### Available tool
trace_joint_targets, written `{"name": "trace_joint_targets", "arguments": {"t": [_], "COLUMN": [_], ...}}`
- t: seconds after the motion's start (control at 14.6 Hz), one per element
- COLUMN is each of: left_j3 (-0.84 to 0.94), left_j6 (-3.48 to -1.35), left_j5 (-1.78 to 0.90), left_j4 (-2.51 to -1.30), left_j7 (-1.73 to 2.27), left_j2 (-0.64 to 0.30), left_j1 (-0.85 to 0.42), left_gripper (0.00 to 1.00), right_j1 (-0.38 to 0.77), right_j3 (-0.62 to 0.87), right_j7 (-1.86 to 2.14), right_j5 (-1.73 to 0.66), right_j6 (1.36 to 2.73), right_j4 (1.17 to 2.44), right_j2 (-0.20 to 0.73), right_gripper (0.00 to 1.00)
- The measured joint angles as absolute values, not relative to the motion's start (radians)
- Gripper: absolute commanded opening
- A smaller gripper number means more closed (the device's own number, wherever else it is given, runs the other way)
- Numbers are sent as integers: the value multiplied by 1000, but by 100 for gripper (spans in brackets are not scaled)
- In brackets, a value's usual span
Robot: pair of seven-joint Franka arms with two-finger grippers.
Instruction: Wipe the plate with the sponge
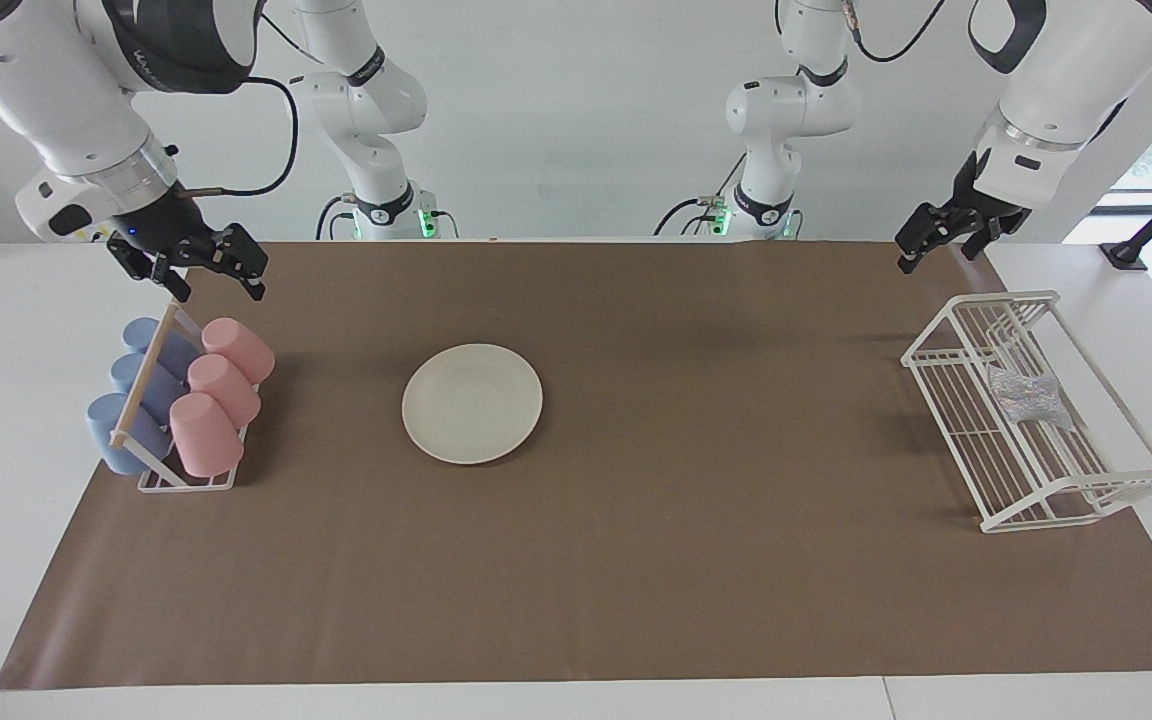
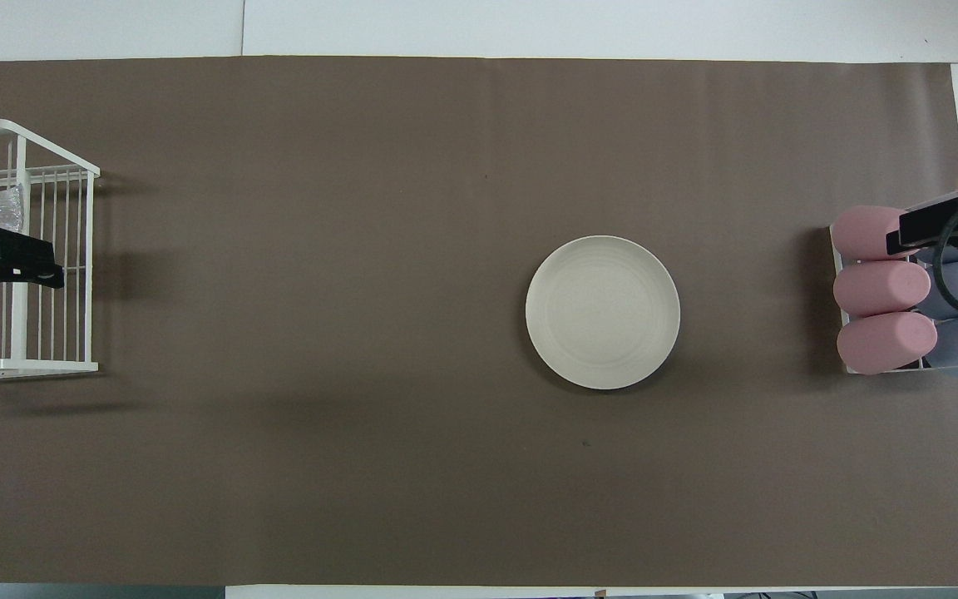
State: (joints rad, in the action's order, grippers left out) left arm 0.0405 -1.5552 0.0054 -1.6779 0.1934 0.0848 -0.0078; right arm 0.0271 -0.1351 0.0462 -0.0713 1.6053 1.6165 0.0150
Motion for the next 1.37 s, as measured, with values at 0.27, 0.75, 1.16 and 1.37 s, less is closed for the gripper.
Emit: {"name": "trace_joint_targets", "arguments": {"t": [0.27, 0.75, 1.16, 1.37], "left_j3": [41, 43, 46, 50], "left_j6": [-1556, -1557, -1583, -1613], "left_j5": [5, 5, 84, 248], "left_j4": [-1678, -1678, -1688, -1705], "left_j7": [193, 208, 260, 268], "left_j2": [85, 85, 81, 40], "left_j1": [-8, -8, -10, -48], "left_gripper": [100, 100, 100, 100], "right_j1": [27, 27, 27, 27], "right_j3": [-135, -135, -135, -135], "right_j7": [46, 46, 46, 46], "right_j5": [-71, -71, -71, -71], "right_j6": [1605, 1605, 1605, 1605], "right_j4": [1616, 1616, 1616, 1616], "right_j2": [15, 15, 15, 15], "right_gripper": [100, 100, 100, 100]}}
